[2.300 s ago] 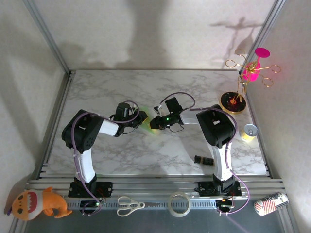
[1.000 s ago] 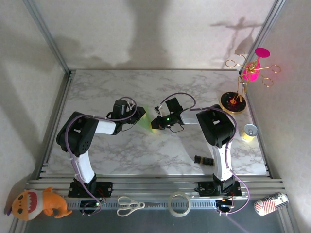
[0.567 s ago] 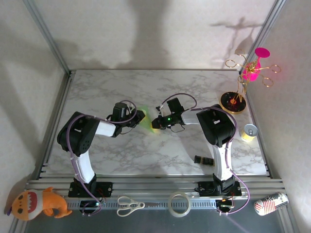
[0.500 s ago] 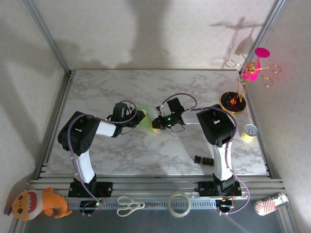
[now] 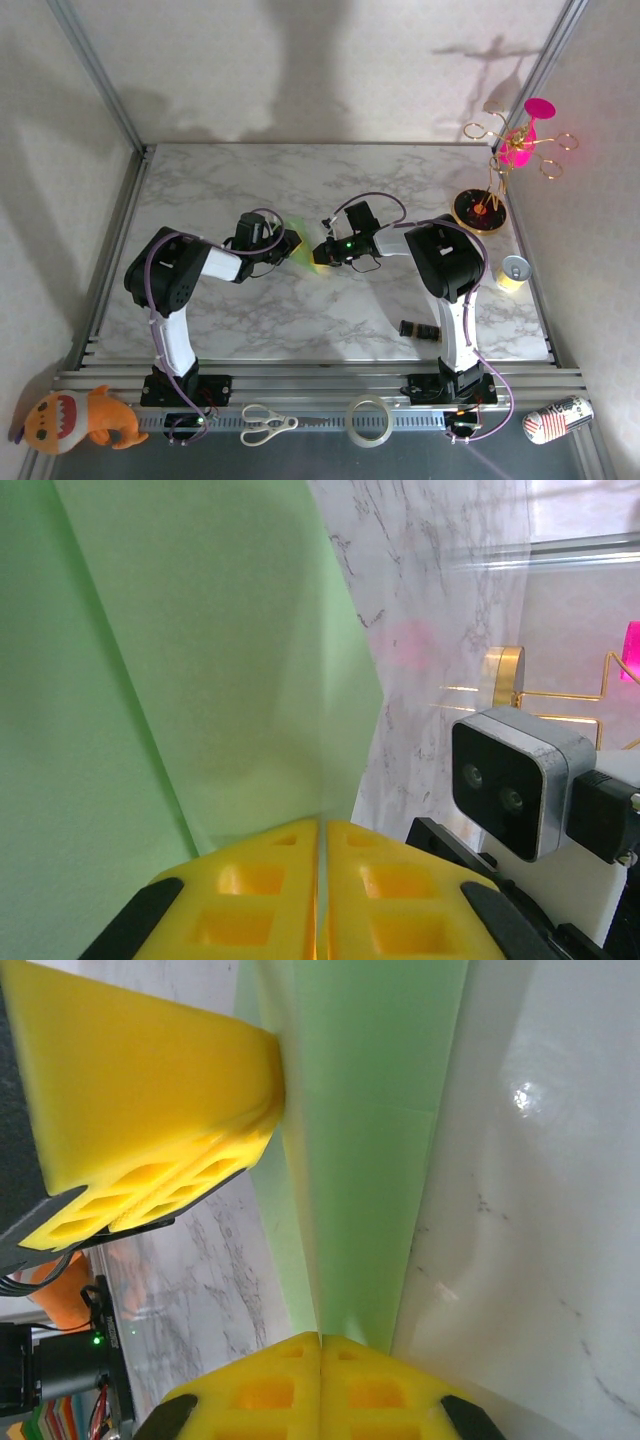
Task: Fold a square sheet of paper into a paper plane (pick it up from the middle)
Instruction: Fourth fold the wing at the center of the table.
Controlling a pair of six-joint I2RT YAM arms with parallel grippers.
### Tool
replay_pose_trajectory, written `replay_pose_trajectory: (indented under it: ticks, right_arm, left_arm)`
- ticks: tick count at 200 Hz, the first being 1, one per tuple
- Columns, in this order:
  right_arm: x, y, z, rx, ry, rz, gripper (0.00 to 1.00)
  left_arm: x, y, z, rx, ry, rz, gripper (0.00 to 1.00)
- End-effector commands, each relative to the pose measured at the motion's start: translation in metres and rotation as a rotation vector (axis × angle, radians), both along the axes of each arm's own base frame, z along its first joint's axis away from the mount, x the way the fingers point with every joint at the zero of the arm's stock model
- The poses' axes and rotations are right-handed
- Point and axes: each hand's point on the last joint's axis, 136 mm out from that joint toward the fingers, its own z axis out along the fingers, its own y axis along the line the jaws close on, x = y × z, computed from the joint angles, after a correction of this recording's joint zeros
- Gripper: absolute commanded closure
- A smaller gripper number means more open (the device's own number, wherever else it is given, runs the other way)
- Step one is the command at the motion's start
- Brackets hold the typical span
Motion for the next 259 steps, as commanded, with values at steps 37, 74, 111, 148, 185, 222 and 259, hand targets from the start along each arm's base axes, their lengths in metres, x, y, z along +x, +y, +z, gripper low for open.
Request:
replay_pose_trajectory:
  ticks: [37, 74, 111, 148, 185, 222, 259]
  right_arm:
    - [-0.002, -0.041, -0.063, -0.225, 0.116, -0.094, 0.98]
    - [-0.002, -0.044, -0.067, -0.257, 0.125, -0.111, 0.99]
    - [-0.002, -0.046, -0.071, -0.274, 0.135, -0.12, 0.99]
    - [-0.002, -0.046, -0.072, -0.276, 0.138, -0.121, 0.99]
    - [-0.001, -0.047, -0.073, -0.287, 0.141, -0.126, 0.99]
    - [-0.003, -0.048, -0.075, -0.296, 0.145, -0.126, 0.98]
    - [-0.003, -0.049, -0.076, -0.298, 0.149, -0.127, 0.98]
  left_arm:
    - [0.004, -0.005, 0.018, -0.013, -0.056, -0.012, 0.89]
    - [-0.001, -0.002, 0.021, -0.013, -0.075, -0.023, 0.88]
    - [-0.004, -0.005, 0.013, -0.035, -0.054, -0.032, 0.89]
    - [0.001, -0.009, 0.011, -0.044, -0.052, -0.04, 0.89]
    - [0.002, -0.009, 0.004, -0.037, -0.038, -0.037, 0.89]
    - [0.002, -0.009, -0.002, -0.034, -0.03, -0.037, 0.89]
    - [0.002, -0.008, -0.007, -0.026, -0.019, -0.033, 0.89]
